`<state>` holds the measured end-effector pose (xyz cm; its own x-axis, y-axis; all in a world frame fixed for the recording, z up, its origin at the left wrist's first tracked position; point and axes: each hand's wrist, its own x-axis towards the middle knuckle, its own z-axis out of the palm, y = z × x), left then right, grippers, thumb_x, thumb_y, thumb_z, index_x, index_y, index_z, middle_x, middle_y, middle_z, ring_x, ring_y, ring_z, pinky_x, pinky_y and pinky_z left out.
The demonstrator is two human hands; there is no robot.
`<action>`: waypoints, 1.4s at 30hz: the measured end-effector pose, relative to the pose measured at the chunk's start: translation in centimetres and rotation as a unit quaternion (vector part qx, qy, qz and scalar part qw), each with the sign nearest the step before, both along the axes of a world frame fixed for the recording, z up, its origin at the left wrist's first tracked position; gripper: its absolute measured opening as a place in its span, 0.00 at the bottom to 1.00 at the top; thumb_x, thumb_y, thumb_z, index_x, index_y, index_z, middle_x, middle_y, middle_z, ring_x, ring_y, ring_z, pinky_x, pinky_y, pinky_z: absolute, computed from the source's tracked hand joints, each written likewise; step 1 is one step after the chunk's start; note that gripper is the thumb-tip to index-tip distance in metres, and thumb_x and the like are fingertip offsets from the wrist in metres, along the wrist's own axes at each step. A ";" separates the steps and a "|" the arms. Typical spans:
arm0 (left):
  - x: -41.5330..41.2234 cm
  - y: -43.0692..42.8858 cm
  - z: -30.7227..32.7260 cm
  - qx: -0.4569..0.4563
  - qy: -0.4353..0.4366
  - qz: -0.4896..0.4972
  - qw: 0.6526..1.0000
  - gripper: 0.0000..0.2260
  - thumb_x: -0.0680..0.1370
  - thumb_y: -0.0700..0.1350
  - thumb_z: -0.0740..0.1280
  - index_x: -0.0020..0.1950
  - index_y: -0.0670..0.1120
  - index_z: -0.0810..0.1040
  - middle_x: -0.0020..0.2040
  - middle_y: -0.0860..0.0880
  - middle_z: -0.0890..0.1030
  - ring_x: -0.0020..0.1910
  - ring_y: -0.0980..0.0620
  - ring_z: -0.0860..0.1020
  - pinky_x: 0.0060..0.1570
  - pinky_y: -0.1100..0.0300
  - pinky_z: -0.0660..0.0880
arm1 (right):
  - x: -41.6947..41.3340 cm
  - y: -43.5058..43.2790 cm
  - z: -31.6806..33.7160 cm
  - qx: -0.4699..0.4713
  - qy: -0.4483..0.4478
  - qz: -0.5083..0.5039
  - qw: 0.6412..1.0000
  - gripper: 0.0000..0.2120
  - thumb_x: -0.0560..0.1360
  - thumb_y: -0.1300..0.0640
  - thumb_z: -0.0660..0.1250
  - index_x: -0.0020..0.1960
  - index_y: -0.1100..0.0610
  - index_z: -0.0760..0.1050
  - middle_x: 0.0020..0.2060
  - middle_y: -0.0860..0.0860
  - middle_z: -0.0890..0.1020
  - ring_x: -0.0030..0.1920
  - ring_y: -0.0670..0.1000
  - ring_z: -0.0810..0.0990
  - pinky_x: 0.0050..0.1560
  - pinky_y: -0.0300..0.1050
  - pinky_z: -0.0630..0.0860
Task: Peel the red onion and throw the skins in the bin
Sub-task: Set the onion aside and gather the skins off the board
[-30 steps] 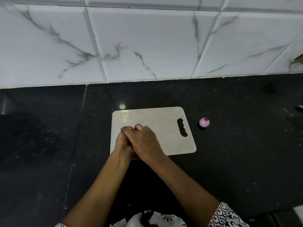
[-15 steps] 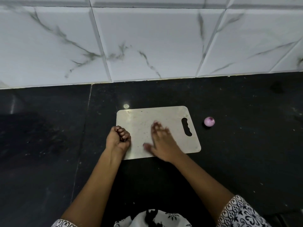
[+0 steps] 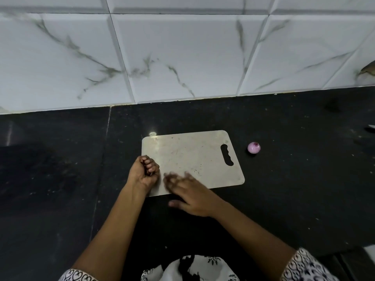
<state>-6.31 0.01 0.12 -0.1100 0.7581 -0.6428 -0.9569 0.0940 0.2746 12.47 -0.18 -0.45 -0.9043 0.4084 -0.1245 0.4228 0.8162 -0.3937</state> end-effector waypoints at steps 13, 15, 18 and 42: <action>0.7 -0.8 0.1 0.003 0.009 -0.020 1.000 0.13 0.63 0.39 0.56 0.18 0.47 0.67 0.18 0.54 0.64 0.15 0.58 0.62 0.13 0.69 0.57 | -1.4 -3.7 0.8 -0.201 0.050 -0.115 0.972 0.27 0.80 0.46 0.55 0.75 0.57 0.56 0.75 0.55 0.60 0.75 0.50 0.55 0.75 0.51 0.46; 0.8 -0.8 0.1 0.005 0.006 -0.002 1.000 0.12 0.62 0.39 0.56 0.18 0.47 0.67 0.18 0.54 0.64 0.15 0.58 0.61 0.13 0.69 0.57 | -1.5 -3.6 2.0 -0.364 0.205 -0.256 0.872 0.19 0.80 0.51 0.57 0.69 0.54 0.68 0.68 0.52 0.72 0.69 0.48 0.68 0.73 0.47 0.58; 0.9 -0.7 -0.1 0.007 -0.005 0.034 0.999 0.10 0.62 0.38 0.57 0.21 0.46 0.67 0.19 0.54 0.65 0.16 0.58 0.62 0.13 0.68 0.58 | -1.2 -1.1 2.4 -0.305 0.302 -0.409 0.805 0.17 0.81 0.54 0.56 0.69 0.54 0.68 0.68 0.50 0.72 0.69 0.48 0.68 0.71 0.43 0.61; 8.3 -4.3 2.8 0.035 0.053 -0.007 0.998 0.16 0.80 0.42 0.55 0.32 0.46 0.67 0.22 0.51 0.70 0.18 0.56 0.67 0.20 0.70 0.66 | 2.8 -4.2 5.1 -0.450 0.506 -0.444 0.587 0.23 0.81 0.46 0.49 0.53 0.60 0.76 0.49 0.58 0.83 0.53 0.52 0.82 0.62 0.48 0.72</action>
<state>2.01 -4.32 2.96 -0.1644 0.8030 -0.5728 -0.9209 0.0831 0.3809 15.28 -4.36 4.65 -0.1814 0.9554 -0.2330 -0.2975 -0.2791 -0.9130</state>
